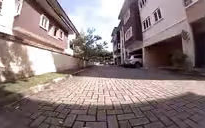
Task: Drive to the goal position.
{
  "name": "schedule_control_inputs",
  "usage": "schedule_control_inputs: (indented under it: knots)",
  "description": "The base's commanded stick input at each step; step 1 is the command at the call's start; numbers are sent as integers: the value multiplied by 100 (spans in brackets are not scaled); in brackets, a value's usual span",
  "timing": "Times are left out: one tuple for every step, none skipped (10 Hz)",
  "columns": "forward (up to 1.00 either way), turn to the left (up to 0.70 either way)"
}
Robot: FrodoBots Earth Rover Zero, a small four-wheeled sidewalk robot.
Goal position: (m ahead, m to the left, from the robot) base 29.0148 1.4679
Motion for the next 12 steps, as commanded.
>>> schedule_control_inputs:
  knots:
    - [69,3]
    - [69,3]
    - [69,3]
    - [69,3]
    - [69,3]
    - [69,3]
    - [69,3]
    - [69,3]
    - [69,3]
    - [69,3]
    - [69,3]
    - [69,3]
